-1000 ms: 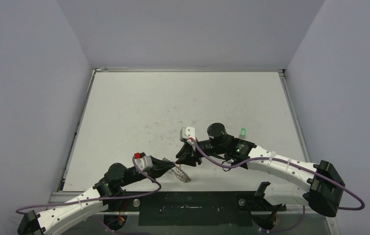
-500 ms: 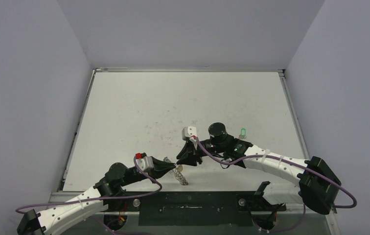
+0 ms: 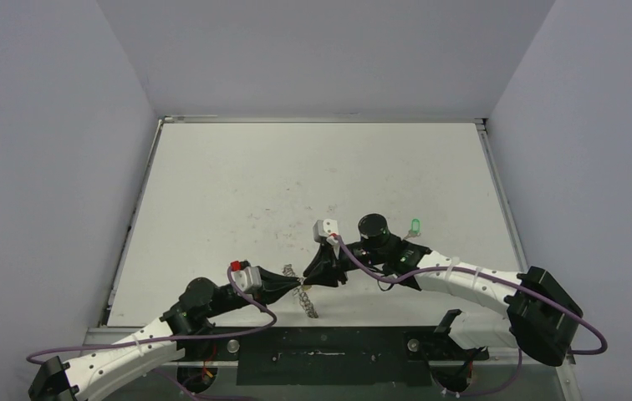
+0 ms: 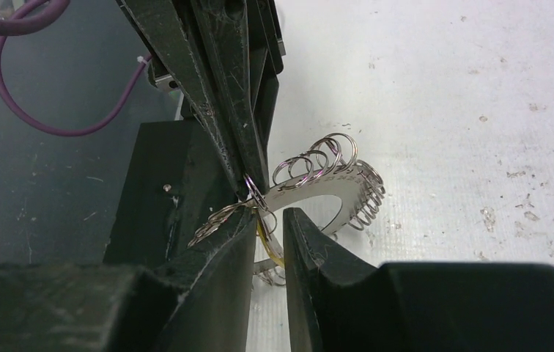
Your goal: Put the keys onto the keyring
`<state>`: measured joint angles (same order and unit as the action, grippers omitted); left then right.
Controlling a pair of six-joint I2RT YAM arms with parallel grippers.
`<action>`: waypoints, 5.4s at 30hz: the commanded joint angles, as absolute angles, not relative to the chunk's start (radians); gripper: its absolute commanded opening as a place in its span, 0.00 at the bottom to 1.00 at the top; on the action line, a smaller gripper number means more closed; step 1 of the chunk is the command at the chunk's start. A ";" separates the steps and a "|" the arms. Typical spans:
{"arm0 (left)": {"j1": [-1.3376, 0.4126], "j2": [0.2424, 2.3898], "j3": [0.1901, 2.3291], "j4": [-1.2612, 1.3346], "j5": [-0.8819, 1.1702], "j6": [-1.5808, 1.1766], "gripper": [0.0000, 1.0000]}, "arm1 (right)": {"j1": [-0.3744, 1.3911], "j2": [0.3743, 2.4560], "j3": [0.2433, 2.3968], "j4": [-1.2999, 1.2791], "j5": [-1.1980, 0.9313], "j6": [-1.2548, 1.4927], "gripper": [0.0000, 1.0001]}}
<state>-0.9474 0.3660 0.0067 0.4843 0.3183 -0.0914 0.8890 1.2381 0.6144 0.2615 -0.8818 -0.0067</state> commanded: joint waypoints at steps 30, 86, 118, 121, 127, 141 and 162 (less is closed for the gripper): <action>-0.946 0.370 0.000 0.575 0.291 -0.101 0.00 | 0.917 1.236 0.567 0.528 -1.001 0.072 0.00; -0.946 0.394 0.063 0.431 0.185 -0.074 0.00 | 0.967 1.069 0.593 0.155 -0.494 -0.039 0.59; -0.467 1.609 0.890 -0.168 0.446 -0.709 0.97 | 0.900 0.817 0.462 -0.186 0.264 0.592 1.00; -0.389 1.658 0.918 -0.269 0.486 -0.703 0.97 | 0.897 0.857 0.452 -0.167 0.259 0.614 1.00; -0.334 1.584 0.912 -0.452 0.317 -0.619 0.97 | 0.894 1.005 0.442 -0.066 0.185 0.657 1.00; -0.335 1.215 0.605 -0.420 0.285 -0.675 0.97 | 0.874 1.477 0.556 0.193 -0.104 0.707 0.93; -0.520 1.414 0.698 -0.258 0.242 -0.660 0.76 | 1.069 1.481 0.384 0.401 -0.144 1.029 0.43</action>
